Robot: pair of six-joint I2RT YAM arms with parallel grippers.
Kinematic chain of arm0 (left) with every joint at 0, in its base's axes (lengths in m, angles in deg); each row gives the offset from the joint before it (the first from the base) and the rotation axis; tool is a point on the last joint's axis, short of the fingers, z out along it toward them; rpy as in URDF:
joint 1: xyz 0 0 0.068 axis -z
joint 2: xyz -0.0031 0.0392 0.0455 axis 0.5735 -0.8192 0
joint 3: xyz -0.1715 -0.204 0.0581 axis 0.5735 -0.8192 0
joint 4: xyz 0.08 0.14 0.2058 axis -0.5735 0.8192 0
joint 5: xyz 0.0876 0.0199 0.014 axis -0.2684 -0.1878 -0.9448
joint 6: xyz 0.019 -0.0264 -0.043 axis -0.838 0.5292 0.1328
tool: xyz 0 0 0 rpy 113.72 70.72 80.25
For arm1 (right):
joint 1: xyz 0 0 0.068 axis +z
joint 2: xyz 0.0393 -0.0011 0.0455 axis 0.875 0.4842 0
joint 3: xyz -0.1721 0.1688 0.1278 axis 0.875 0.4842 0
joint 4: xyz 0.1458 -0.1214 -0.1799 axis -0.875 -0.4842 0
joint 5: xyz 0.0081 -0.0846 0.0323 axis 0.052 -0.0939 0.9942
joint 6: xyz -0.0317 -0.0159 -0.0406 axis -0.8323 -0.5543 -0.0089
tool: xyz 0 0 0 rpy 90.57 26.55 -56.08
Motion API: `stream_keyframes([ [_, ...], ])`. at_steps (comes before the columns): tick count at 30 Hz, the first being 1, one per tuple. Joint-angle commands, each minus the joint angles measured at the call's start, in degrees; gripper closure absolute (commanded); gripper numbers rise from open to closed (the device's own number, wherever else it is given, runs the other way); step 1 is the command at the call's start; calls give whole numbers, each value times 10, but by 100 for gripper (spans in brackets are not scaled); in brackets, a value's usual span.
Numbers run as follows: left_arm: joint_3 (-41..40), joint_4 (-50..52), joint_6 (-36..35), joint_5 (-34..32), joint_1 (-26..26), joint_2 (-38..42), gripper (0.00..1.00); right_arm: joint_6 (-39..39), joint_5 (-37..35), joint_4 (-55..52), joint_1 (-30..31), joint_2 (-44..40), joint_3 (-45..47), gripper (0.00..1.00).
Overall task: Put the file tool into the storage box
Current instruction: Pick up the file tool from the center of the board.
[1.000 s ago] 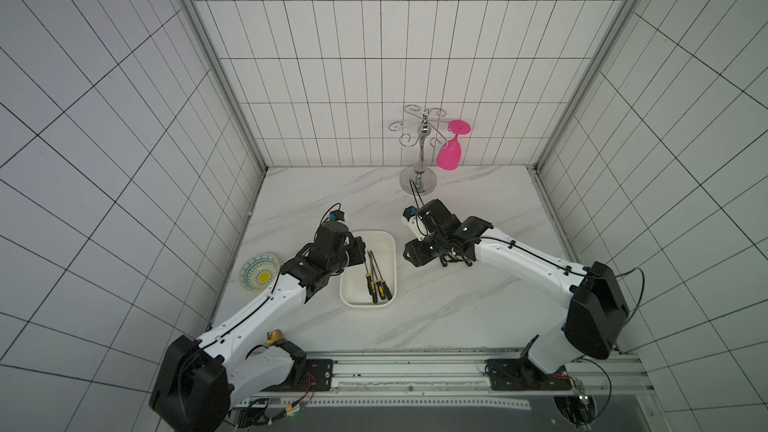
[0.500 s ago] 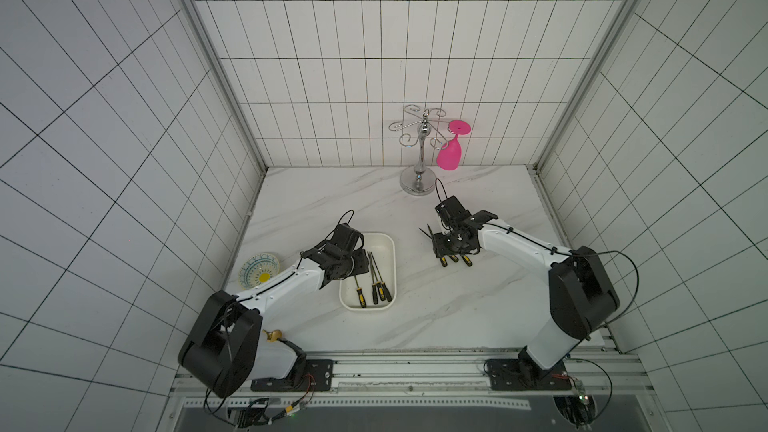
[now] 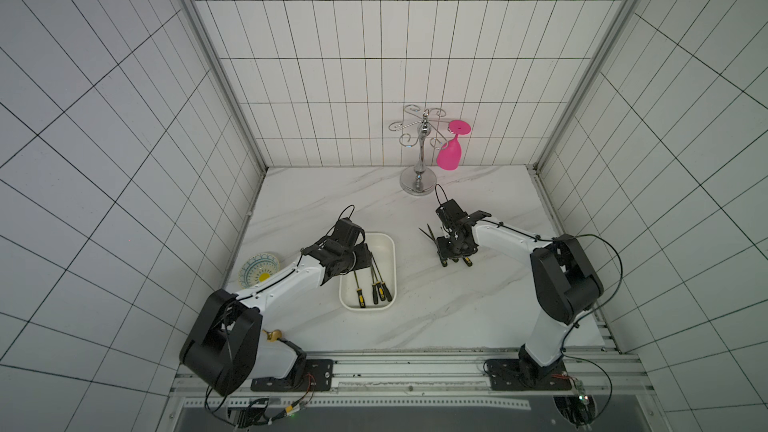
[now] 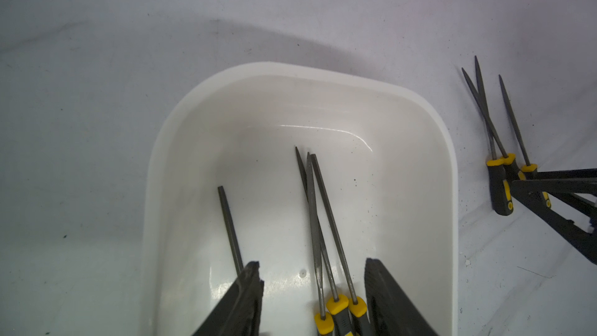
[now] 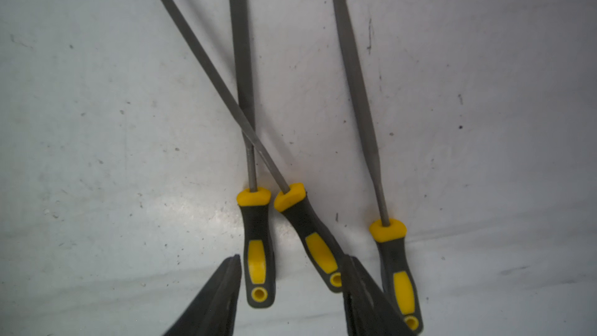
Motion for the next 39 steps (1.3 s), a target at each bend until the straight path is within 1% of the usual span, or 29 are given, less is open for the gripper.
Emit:
stream_keyframes([
  [1,3,-11,0,2,0,11,46,-9,-5,10,-18,11,2,49],
  [6,2,-11,2,7,0,9,46,-7,18,25,-36,21,5,53],
  [11,6,-11,4,5,0,9,46,3,50,33,-37,34,17,59],
  [16,10,-11,3,4,0,9,46,4,47,34,-36,38,36,61],
  [19,12,-11,3,4,0,11,46,6,47,35,-36,39,39,65],
  [22,16,-12,6,6,0,13,45,3,46,34,-36,38,36,88],
  [23,20,-14,6,12,0,14,44,3,50,35,-35,36,33,94],
  [25,26,-23,8,26,0,18,37,4,68,37,-35,27,31,99],
  [27,31,-43,14,43,0,24,33,11,91,44,-35,10,32,100],
  [31,21,-111,48,85,-1,30,32,9,142,58,-18,-37,37,100],
  [35,2,-189,91,117,1,20,32,-27,202,63,39,-86,39,100],
  [39,3,-226,110,133,8,-2,31,-78,252,57,109,-118,35,100],
])
